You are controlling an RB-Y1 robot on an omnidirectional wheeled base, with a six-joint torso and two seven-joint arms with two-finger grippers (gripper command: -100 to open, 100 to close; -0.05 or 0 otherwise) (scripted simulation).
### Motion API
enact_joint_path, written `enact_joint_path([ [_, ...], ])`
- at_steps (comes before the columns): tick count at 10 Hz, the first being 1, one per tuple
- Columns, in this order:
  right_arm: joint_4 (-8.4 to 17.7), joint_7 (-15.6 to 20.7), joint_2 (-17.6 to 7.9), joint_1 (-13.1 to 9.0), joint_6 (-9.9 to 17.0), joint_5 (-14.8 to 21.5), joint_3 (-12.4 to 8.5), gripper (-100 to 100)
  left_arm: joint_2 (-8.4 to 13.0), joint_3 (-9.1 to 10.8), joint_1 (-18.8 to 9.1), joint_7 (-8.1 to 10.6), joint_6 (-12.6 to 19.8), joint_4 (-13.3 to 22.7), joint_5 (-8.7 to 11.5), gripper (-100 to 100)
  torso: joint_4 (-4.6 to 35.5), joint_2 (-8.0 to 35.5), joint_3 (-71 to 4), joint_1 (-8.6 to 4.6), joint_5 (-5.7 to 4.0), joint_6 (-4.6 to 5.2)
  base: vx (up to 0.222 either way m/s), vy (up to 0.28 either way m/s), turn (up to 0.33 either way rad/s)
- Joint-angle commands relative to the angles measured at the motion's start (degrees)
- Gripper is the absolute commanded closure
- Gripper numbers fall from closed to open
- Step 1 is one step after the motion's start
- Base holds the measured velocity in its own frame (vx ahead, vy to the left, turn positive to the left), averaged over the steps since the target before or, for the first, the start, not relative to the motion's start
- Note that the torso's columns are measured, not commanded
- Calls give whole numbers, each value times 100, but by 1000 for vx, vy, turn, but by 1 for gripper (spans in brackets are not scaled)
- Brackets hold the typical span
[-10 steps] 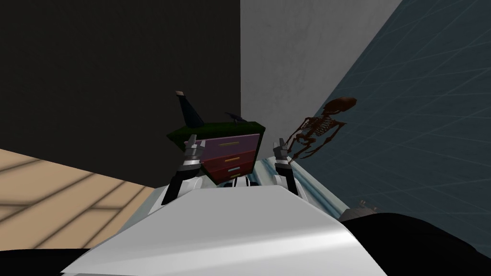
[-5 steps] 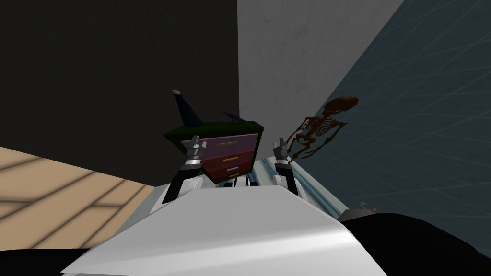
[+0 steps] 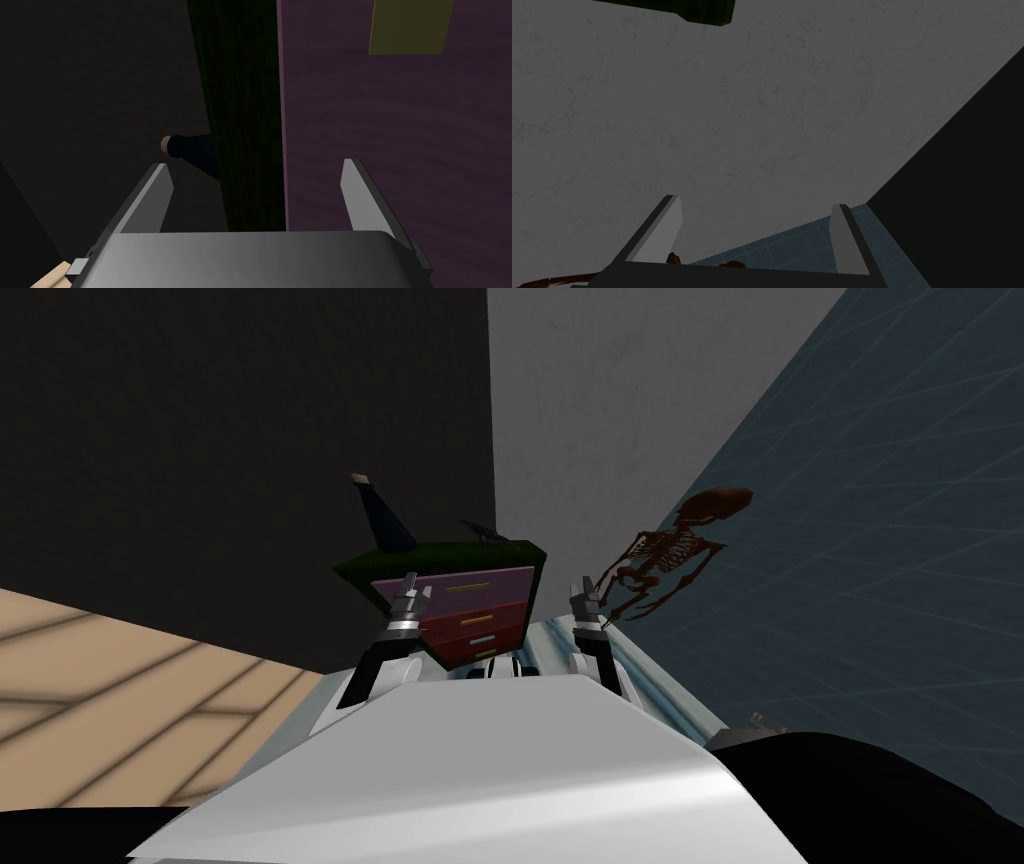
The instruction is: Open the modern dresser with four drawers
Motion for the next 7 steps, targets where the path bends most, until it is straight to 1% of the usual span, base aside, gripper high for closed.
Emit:
enact_joint_path([
  [1, 0, 0, 0, 0, 0, 0, 0, 0, 37, 7, 5, -16, 361, -7, 28, -100, 3, 5, 3, -3, -2, -2, 4, -65, 28],
  [7, 0, 0, 0, 0, 0, 0, 0, 0, 76, 67, -2, -41, 978, -52, 88, -100, 22, 45, 26, 2, -5, -20, -5, -66, 25],
])
